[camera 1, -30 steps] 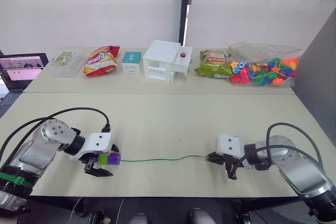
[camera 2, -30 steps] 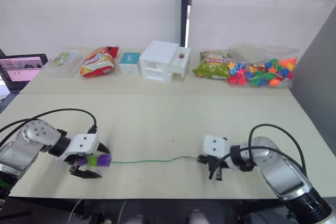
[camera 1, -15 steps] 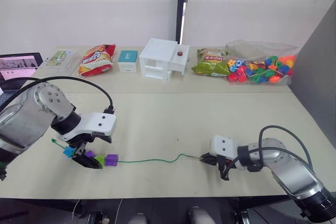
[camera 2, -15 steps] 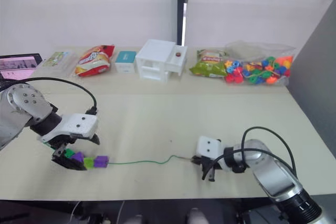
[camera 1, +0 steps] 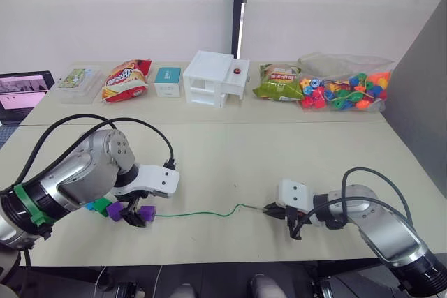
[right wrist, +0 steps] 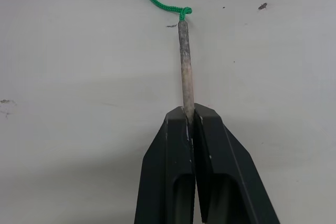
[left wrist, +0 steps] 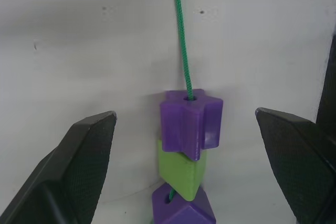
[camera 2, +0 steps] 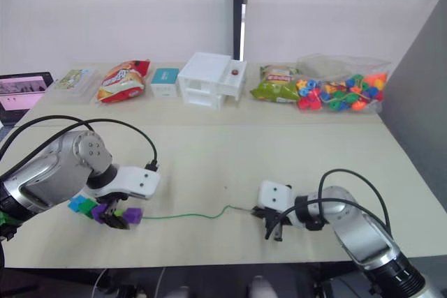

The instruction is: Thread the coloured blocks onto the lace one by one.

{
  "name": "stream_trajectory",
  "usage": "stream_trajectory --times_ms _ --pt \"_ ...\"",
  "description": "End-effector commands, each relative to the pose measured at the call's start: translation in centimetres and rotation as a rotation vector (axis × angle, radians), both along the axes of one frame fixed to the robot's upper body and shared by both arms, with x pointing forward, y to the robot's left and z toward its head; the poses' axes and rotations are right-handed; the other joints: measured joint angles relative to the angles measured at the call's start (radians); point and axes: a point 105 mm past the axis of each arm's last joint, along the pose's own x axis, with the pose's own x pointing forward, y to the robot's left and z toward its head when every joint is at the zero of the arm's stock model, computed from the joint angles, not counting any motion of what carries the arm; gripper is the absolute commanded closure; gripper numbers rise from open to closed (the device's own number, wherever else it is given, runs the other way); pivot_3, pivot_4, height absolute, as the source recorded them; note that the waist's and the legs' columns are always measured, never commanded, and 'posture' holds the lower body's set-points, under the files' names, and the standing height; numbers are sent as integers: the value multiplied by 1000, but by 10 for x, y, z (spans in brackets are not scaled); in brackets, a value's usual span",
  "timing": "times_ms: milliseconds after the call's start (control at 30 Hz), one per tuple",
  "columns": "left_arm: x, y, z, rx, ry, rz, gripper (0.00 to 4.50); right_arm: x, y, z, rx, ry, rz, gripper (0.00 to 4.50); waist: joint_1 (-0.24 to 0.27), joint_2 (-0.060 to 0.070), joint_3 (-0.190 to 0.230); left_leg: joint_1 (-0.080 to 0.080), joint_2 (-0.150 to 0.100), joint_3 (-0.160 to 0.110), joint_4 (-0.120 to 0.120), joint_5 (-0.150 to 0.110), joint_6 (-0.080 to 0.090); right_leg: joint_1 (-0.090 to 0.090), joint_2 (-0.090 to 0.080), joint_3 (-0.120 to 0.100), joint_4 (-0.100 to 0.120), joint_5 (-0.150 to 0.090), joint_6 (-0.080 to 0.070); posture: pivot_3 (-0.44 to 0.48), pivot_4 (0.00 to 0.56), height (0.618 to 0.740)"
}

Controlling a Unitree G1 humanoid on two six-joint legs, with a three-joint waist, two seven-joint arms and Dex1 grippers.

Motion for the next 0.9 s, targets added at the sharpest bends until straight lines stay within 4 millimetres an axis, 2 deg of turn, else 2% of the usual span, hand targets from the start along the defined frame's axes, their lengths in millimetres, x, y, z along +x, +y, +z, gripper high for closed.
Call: stream_trajectory --times_ms 33,167,567,667,900 --pt "-2 4 1 21 -3 -8 38 -3 5 7 14 -22 10 4500 0 0 0 0 0 0 0 0 0 0 0 0 0 0 0 0 150 740" --pt "-5 4 1 15 4 1 38 -4 4 7 17 -18 4 4500 1 0 0 0 0 0 0 0 0 0 0 0 0 0 0 0 150 740" --pt "-3 16 -19 59 -3 5 38 -4 4 8 19 -19 -5 4500 1 0 0 2 0 0 0 0 0 1 0 0 1 0 0 0 150 740" --pt "-3 16 -19 55 -5 3 824 -4 4 8 20 -17 -6 4500 0 0 0 3 0 0 0 0 0 2 0 0 3 0 0 0 150 740" --pt "-5 17 -23 53 0 0 3098 -6 4 8 20 -13 -3 4500 -3 0 0 3 0 0 0 0 0 1 0 1 5 0 0 0 150 740"
